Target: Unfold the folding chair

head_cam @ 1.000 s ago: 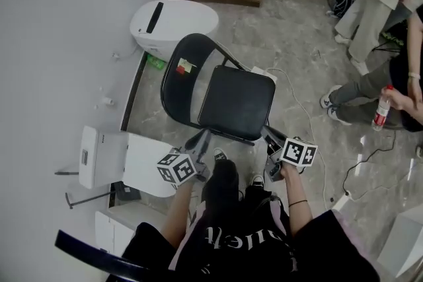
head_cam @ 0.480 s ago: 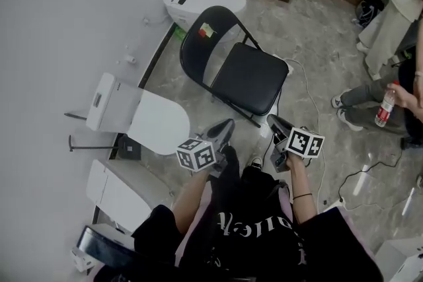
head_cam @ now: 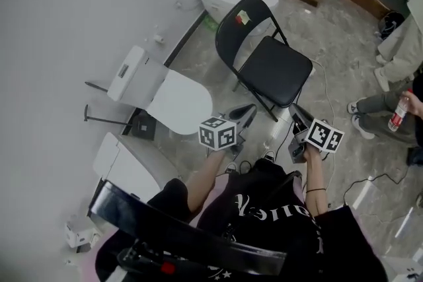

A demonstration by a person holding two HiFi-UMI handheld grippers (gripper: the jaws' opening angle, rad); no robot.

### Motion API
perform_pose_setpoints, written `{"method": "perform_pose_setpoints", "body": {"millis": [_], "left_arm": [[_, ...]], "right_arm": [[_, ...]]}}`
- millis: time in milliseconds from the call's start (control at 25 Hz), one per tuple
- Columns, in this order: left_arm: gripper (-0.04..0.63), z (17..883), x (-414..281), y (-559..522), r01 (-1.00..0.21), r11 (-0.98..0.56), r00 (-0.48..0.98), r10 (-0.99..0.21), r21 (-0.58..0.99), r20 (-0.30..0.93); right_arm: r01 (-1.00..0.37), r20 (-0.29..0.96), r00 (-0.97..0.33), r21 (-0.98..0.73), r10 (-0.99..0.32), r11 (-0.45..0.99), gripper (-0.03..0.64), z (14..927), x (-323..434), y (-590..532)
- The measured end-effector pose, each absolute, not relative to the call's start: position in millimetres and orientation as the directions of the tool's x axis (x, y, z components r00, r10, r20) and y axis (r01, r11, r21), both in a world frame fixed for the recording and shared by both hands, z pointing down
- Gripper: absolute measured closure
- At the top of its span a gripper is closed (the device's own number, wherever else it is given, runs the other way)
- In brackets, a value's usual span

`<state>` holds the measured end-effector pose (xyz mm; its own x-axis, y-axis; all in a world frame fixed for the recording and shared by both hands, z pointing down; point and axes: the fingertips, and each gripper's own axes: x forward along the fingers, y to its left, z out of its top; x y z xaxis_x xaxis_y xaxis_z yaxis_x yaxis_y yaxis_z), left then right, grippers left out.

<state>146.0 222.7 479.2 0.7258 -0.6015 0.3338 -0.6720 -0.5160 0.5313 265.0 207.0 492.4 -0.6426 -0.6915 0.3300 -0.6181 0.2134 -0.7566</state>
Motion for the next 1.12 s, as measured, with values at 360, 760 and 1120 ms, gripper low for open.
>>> {"method": "perform_pose_setpoints", "body": {"millis": [360,760,1120], "left_arm": [[0.592,482.5,74.1,282.7,-0.643,-0.574,0.763,-0.54,0.507,0.356],[0.592,479.4,-12.3,334.1,-0.588,-0.606,0.804,-0.511,0.536,0.304],[0.592,471.1,-16.5,350.3,-0.538,-0.647,0.84,-0.471,0.54,0.271]], "right_arm": [[-0.644,0.312,-0.614,-0.73,-0.725,0.231,0.59,461.3,185.9,249.5],[-0.652,0.303,-0.579,-0.729,-0.757,0.207,0.591,460.0,93.8,315.6],[-0.7,0.341,-0.559,-0.684,-0.756,0.208,0.592,449.1,75.9,340.5]]}}
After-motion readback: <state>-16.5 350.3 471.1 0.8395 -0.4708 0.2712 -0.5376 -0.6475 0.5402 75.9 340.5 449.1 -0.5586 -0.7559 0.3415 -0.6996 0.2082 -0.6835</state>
